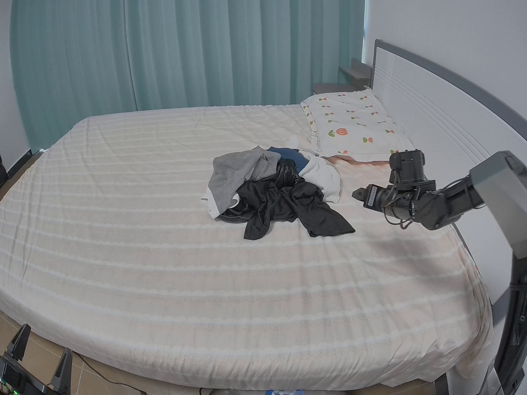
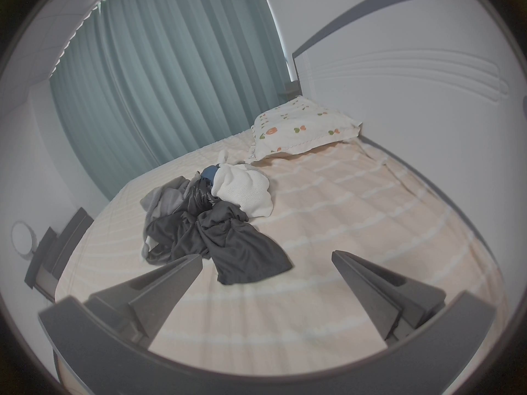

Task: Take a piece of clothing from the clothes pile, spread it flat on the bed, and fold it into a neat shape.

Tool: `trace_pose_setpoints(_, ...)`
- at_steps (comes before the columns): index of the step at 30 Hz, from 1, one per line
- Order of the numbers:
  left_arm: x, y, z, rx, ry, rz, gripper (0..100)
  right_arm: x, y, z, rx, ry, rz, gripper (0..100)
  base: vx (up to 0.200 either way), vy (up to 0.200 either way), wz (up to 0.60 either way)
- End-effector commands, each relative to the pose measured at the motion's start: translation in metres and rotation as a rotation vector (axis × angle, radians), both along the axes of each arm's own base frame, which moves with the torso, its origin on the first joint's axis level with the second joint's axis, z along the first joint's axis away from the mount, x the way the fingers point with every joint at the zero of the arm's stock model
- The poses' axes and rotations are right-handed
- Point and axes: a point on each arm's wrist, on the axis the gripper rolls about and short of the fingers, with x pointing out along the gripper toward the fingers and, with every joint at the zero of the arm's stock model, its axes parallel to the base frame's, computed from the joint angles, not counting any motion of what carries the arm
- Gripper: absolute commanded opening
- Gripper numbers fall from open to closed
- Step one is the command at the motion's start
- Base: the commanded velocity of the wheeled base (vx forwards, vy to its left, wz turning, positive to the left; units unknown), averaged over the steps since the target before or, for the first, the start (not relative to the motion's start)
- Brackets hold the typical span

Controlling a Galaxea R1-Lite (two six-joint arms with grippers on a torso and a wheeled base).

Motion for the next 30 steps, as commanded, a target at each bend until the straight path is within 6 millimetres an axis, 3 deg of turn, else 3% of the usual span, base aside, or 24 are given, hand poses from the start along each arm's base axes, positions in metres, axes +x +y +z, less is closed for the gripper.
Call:
trace_pose_setpoints(1,0.001,0.0,-0.005,-0.002,0.018,0.002,100,0.083,0.043,-0.108,0.089,0.1,-0.072,100,0.0,0.0,0.0)
trace_pose_setpoints(4,0.001,0.0,-0.005,-0.004,0.018,0.002,100,0.089,0.045,-0.112,0.095,0.094,-0.081,100,0.0,0.0,0.0)
trace_pose_setpoints(6,0.001,0.0,-0.005,-0.004,0.018,0.002,100,0.088,0.044,-0.129,0.078,0.137,-0.091,100,0.0,0.0,0.0)
trace_pose_setpoints(14,0.001,0.0,-0.005,-0.004,0.018,0.003,100,0.089,0.046,-0.146,0.09,0.125,-0.075,100,0.0,0.0,0.0)
trace_pose_setpoints(28,0.001,0.0,-0.005,-0.004,0.018,0.003,100,0.094,0.047,-0.154,0.122,0.062,-0.045,100,0.0,0.0,0.0)
trace_pose_setpoints(29,0.001,0.0,-0.005,-0.004,0.018,0.003,100,0.094,0.047,-0.155,0.122,0.062,-0.045,0,0.0,0.0,0.0)
trace_pose_setpoints(30,0.001,0.0,-0.005,-0.004,0.018,0.003,100,0.094,0.047,-0.155,0.122,0.061,-0.045,0,0.0,0.0,0.0)
